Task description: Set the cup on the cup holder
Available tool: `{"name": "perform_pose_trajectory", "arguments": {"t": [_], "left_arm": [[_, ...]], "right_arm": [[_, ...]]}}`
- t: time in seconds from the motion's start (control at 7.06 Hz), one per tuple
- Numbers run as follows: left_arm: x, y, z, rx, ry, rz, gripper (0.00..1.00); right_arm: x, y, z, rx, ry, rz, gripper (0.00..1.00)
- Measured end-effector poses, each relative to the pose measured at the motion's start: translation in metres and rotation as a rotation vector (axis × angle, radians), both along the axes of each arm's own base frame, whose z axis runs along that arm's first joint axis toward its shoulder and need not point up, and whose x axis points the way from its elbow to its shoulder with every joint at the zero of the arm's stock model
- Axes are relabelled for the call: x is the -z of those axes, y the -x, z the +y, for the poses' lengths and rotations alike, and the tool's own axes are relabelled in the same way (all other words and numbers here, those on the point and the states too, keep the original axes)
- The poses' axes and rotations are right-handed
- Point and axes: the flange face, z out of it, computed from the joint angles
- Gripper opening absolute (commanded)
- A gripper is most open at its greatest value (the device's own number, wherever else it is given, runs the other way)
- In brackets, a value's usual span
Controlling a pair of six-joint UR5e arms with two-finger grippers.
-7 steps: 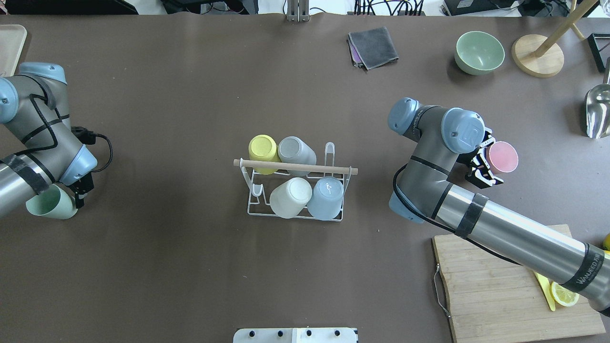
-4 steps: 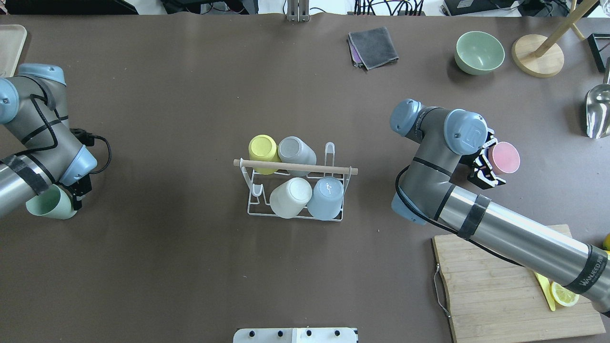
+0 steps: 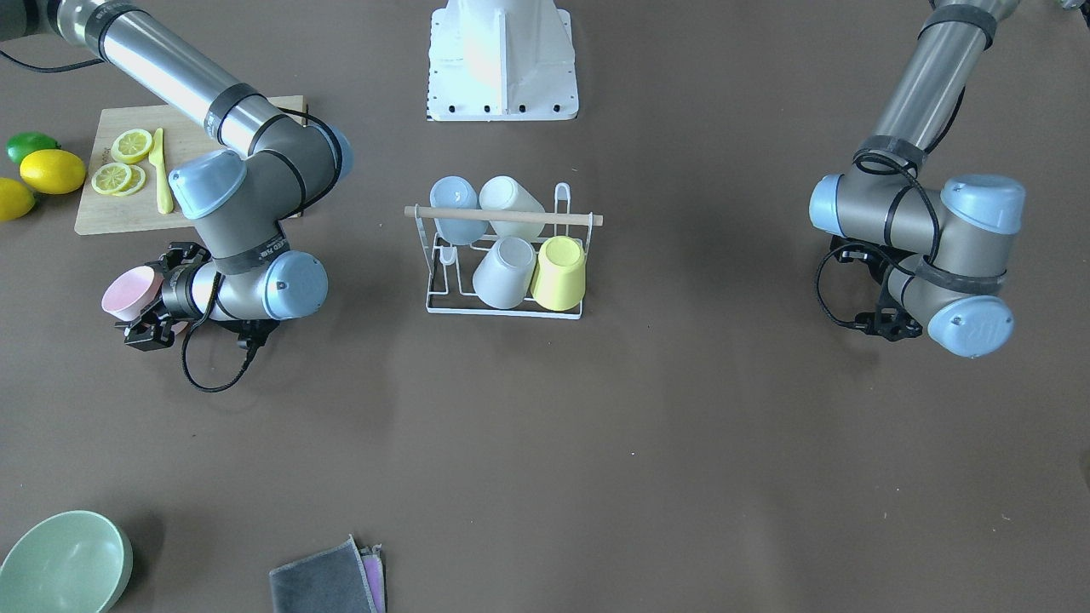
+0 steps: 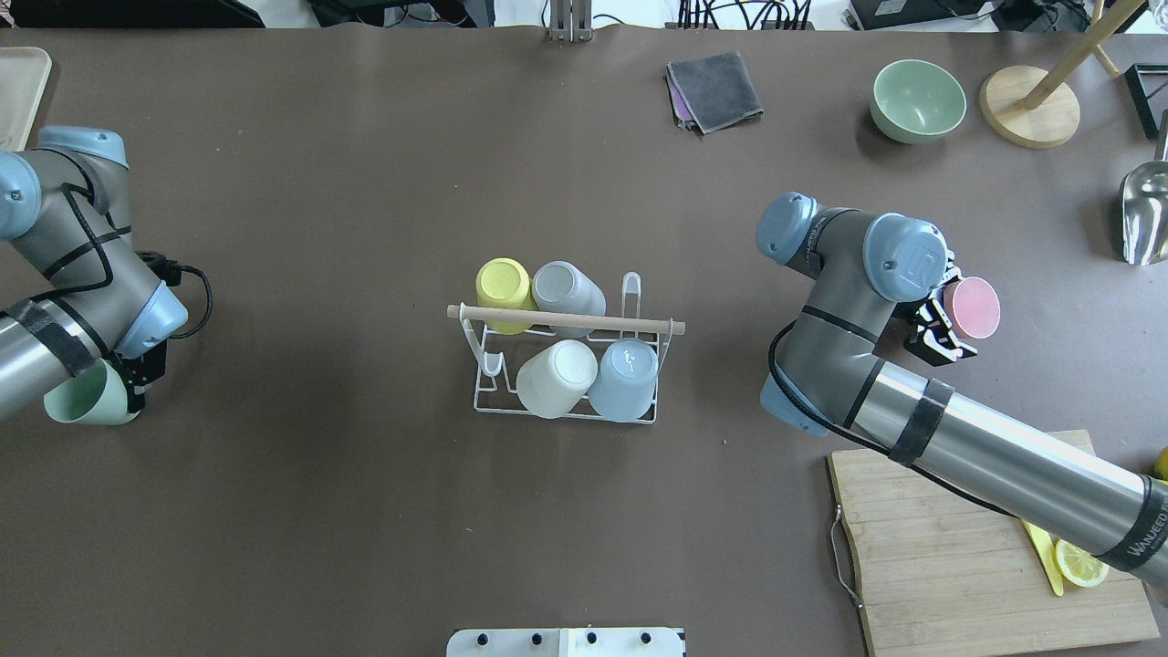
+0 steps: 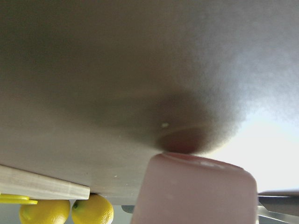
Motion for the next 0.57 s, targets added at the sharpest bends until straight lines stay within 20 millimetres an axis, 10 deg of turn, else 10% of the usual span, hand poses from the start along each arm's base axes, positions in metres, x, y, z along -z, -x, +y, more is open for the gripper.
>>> {"name": "perform_pose_trajectory", "arguments": {"t": [0.57], "left_arm": [[0.066, 0.016, 0.001, -0.173, -0.091, 0.042, 0.0]], "right_arm": [[0.001, -0.002, -0.002, -0.008, -0.003, -0.005, 0.99]]}}
